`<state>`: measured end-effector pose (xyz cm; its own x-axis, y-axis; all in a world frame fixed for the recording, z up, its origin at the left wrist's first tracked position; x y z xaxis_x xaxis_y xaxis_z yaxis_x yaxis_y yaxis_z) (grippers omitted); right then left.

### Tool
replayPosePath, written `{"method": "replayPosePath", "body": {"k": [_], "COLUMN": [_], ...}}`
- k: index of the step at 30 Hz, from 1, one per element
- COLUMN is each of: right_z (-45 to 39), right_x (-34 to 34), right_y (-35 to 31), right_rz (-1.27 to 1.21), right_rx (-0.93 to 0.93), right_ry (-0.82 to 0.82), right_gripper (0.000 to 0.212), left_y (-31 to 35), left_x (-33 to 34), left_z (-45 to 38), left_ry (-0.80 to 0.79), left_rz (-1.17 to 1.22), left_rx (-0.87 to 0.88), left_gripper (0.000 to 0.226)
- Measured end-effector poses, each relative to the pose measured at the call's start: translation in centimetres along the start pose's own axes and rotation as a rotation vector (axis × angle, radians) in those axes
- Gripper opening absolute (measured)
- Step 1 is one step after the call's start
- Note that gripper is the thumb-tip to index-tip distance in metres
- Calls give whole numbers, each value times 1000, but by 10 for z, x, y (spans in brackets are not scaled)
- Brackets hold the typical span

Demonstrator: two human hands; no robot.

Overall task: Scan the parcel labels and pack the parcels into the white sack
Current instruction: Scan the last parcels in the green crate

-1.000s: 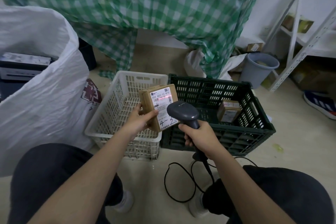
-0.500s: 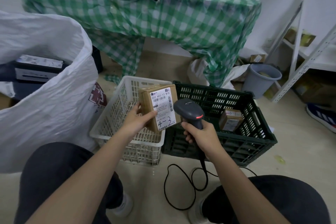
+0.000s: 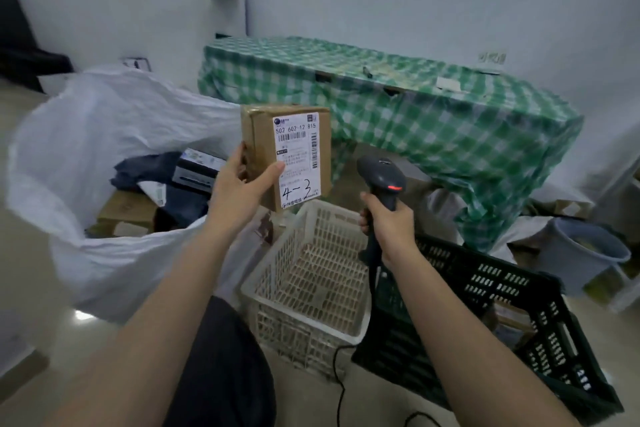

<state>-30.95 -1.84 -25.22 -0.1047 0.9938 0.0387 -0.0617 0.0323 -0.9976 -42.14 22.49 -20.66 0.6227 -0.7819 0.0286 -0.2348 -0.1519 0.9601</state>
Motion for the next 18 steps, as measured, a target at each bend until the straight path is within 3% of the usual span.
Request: {"method": "replayPosePath", "body": {"k": [4, 7, 10, 12, 18], "right_z": [-12, -19, -22, -24, -34], "right_x": [48, 71, 79, 75, 25], "right_y": [-14, -14, -8, -1, 29], "right_rz": [41, 43, 47, 58, 100], "right_rx": [-4, 5, 26, 39, 88], "right_ry": [-47, -66, -67, -62, -20], "right_gripper": [15, 16, 16, 15, 14], "left_y": [29, 28, -21, -41, -10], "left_x": [-72, -119, -133, -127, -52], "left_z": [-35, -67, -94, -98, -78], "left_ry": [153, 284, 108, 23, 12], "left_rz": [-95, -564, -884, -809, -343], "left_rx": [95, 87, -147, -201, -3], "left_gripper": [53, 76, 67, 55, 36]}}
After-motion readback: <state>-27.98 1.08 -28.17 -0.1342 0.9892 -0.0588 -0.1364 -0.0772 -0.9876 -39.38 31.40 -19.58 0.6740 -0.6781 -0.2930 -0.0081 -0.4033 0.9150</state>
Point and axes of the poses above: each hand's wrist, its own z-axis away from the middle knuckle, its own x-axis out of the palm, y = z × x, the point moved 9 cm from there along -z, towards the middle knuckle, and after that the axes turned 3 degrees about z, right-handed, at the moved point
